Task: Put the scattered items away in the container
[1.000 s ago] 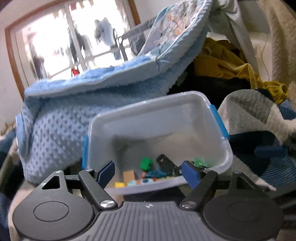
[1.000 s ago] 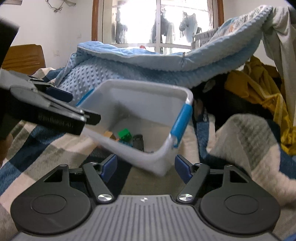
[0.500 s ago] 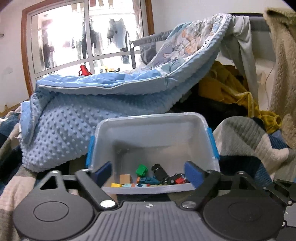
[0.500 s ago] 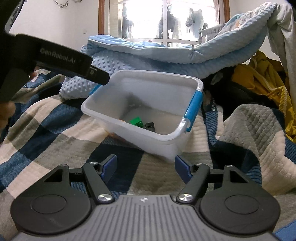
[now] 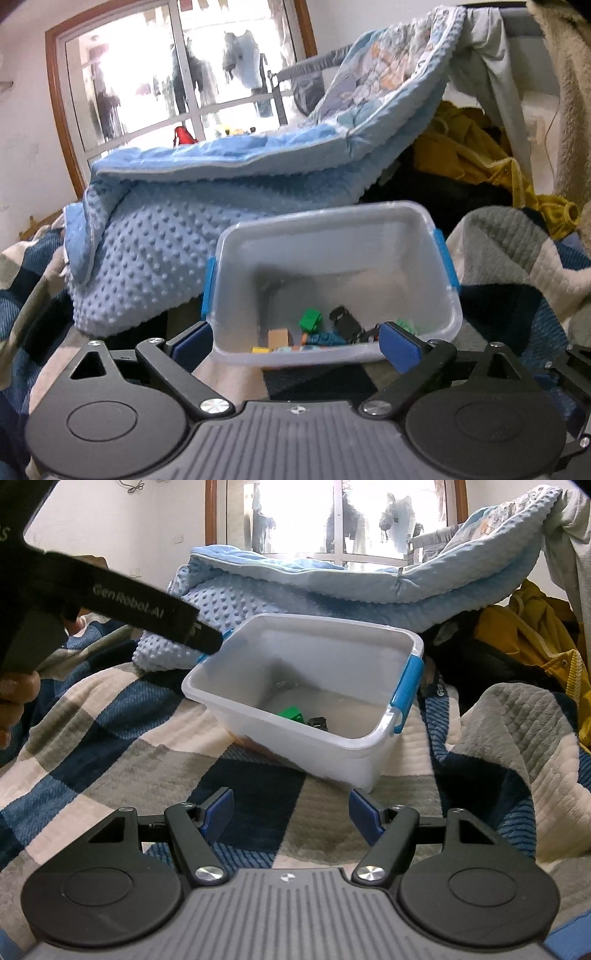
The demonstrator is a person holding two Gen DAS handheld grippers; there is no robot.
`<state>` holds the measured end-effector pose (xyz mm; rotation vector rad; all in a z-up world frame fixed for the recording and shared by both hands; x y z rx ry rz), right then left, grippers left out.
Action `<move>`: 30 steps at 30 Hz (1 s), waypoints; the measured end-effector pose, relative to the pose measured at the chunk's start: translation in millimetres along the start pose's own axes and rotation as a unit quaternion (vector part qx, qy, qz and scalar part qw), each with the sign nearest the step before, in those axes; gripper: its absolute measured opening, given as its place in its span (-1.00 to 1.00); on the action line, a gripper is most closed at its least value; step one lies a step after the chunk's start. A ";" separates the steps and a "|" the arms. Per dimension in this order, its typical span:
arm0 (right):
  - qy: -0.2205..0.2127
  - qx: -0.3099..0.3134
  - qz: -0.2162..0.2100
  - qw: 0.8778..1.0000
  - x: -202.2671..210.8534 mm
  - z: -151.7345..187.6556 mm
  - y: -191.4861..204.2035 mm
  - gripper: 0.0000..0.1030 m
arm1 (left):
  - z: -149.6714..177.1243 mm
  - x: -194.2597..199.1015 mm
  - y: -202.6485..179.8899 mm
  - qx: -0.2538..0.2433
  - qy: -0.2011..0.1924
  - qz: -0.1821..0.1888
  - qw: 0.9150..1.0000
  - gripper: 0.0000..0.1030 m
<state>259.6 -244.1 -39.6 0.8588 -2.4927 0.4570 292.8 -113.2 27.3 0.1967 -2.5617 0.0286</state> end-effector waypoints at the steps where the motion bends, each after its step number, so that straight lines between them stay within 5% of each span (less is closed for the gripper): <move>1: 0.000 0.000 0.000 1.000 0.7 -0.1 0.8 0.40 | 1.8 0.2 1.1 0.000 0.001 -0.001 1.000 0.91; 20: 0.002 -0.011 -0.009 1.000 1.0 0.2 18.2 0.43 | 21.9 0.4 5.9 -0.003 0.022 -0.003 1.000 0.91; 27: 0.004 -0.039 0.016 0.999 -3.2 -5.2 11.6 0.90 | 24.0 -3.1 11.3 0.005 0.025 -0.008 1.000 0.91; 30: 0.012 -0.058 0.034 0.998 -6.1 -4.9 5.6 0.92 | 24.4 -3.5 15.0 0.010 0.025 -0.011 1.000 0.91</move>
Point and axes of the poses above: each gripper's, at about its wrist camera, not at the fingertips, and x roughly against the way its jaws point, y to its left, z to its underside, the point moved 10 cm from there along -x, roughly the way its jaws point, and after that the axes turned 11 degrees about x, right-handed, at the moved point
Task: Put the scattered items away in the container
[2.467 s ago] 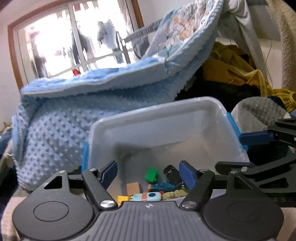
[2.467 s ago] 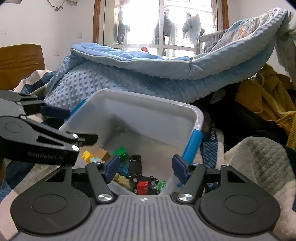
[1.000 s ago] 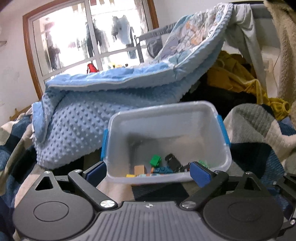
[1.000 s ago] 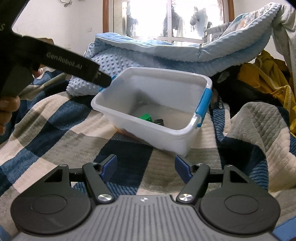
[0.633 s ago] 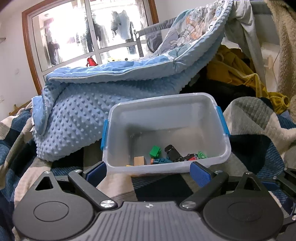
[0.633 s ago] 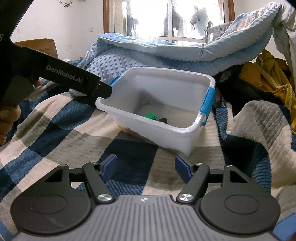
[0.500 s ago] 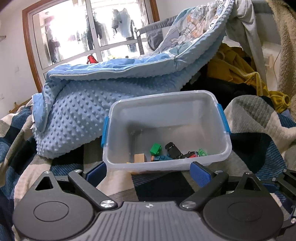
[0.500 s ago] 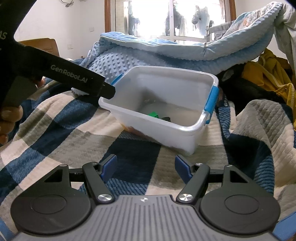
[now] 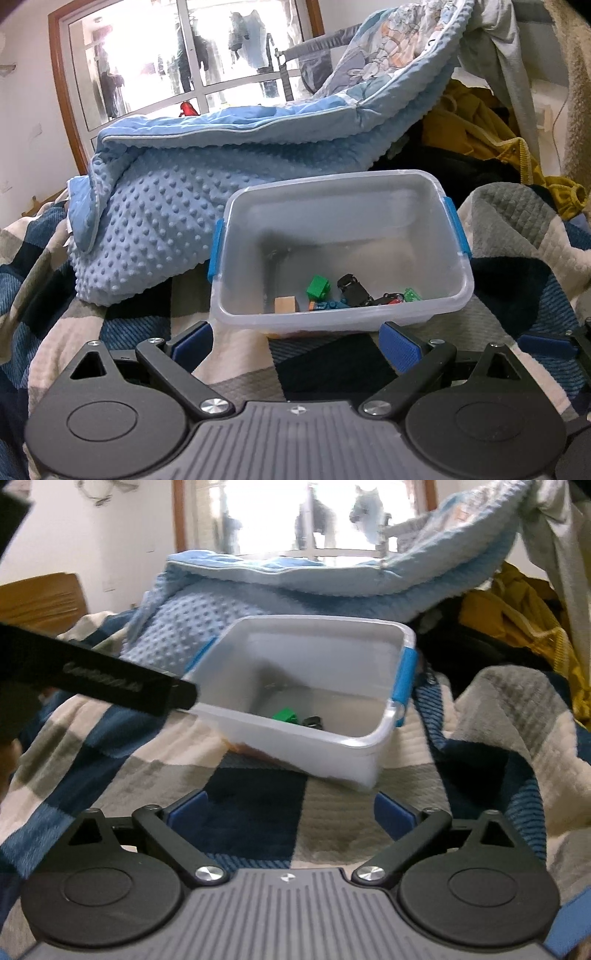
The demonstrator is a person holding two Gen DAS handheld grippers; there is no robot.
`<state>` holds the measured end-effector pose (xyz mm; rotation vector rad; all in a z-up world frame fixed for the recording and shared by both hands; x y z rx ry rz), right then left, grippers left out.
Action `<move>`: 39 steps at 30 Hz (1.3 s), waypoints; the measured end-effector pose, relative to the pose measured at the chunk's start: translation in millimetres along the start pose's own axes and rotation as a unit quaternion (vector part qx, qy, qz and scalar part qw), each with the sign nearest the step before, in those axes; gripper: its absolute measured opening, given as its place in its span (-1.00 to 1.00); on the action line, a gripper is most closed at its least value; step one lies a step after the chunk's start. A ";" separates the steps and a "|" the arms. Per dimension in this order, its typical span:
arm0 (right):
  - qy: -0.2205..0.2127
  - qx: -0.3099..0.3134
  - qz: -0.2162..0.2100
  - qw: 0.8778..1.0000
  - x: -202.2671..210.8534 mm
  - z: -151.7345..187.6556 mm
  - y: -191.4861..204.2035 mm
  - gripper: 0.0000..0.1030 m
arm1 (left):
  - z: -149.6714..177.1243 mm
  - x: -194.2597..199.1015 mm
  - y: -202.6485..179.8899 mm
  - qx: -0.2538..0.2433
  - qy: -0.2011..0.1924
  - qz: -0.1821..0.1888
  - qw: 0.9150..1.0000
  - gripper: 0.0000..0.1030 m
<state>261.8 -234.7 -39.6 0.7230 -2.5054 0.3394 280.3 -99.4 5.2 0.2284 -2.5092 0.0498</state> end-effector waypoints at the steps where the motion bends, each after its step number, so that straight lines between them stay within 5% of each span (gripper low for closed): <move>1: 0.002 -0.005 0.004 1.000 -1.2 -0.2 -1.5 0.93 | 0.5 -0.1 1.0 0.001 0.001 -0.001 1.000 0.91; 39: 0.063 -0.013 0.032 0.997 -29.7 -19.9 -6.2 1.00 | -1.9 -19.0 -10.8 -0.017 0.015 0.007 1.000 0.91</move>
Point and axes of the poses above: each gripper's, at about its wrist camera, not at the fingertips, and x roughly against the way its jaws point, y to its left, z to its underside, the point moved 10 cm from there along -x, roughly the way its jaws point, and after that the axes turned 11 degrees about x, right-handed, at the moved point
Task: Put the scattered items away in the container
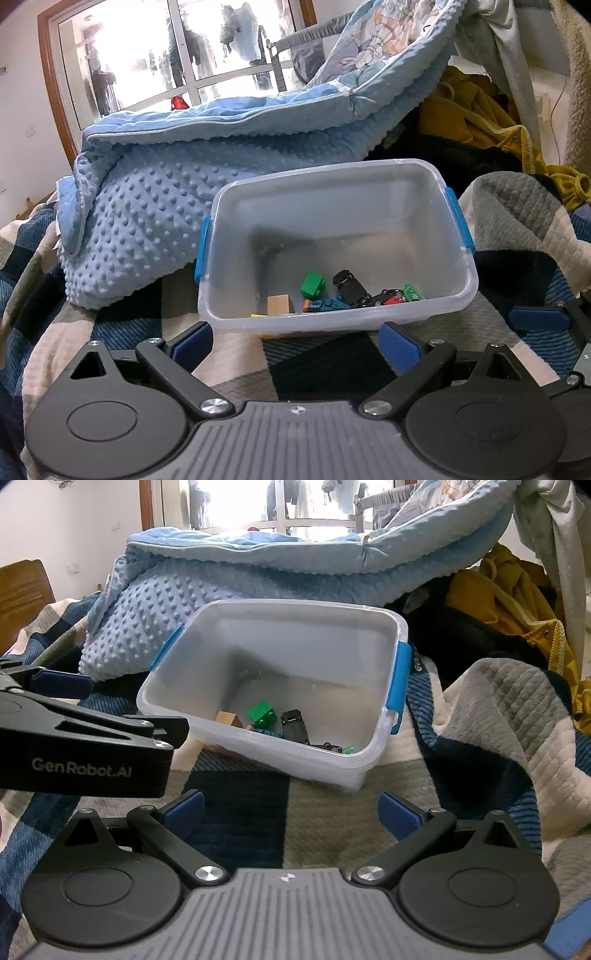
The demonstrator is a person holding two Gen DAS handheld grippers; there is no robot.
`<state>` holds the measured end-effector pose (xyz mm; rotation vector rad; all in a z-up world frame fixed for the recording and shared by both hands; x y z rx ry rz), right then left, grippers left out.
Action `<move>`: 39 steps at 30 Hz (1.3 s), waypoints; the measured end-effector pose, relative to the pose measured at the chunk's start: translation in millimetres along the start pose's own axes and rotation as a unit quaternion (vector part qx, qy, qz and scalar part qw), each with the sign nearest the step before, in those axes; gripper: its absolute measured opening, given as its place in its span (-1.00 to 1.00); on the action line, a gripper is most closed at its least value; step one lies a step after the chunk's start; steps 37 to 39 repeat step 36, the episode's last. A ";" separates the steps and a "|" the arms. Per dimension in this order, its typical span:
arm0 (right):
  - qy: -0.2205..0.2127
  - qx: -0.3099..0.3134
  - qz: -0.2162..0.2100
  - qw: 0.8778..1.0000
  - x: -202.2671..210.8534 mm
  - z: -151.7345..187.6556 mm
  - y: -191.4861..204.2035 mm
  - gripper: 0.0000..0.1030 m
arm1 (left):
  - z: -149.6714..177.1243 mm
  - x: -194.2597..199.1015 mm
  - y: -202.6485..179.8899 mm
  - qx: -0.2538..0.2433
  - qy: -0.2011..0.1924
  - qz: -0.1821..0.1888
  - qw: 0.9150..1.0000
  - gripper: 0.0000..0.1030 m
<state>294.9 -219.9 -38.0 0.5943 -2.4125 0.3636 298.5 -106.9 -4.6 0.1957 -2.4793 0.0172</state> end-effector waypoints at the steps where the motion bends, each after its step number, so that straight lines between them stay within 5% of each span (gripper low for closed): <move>1: 0.001 0.001 0.001 1.000 -0.7 -0.5 0.3 1.00 | -0.4 -0.6 -0.2 0.000 0.000 0.000 1.000 0.91; 39: 0.010 0.014 0.000 1.000 -15.5 -5.4 3.2 0.99 | -3.8 -10.5 -5.9 -0.018 -0.007 0.009 1.000 0.91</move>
Point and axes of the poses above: each gripper's, at about its wrist camera, not at the fingertips, and x roughly against the way its jaws point, y to its left, z to its underside, the point moved 10 cm from there along -x, roughly the way its jaws point, and after that the axes turned 11 degrees about x, right-handed, at the moved point
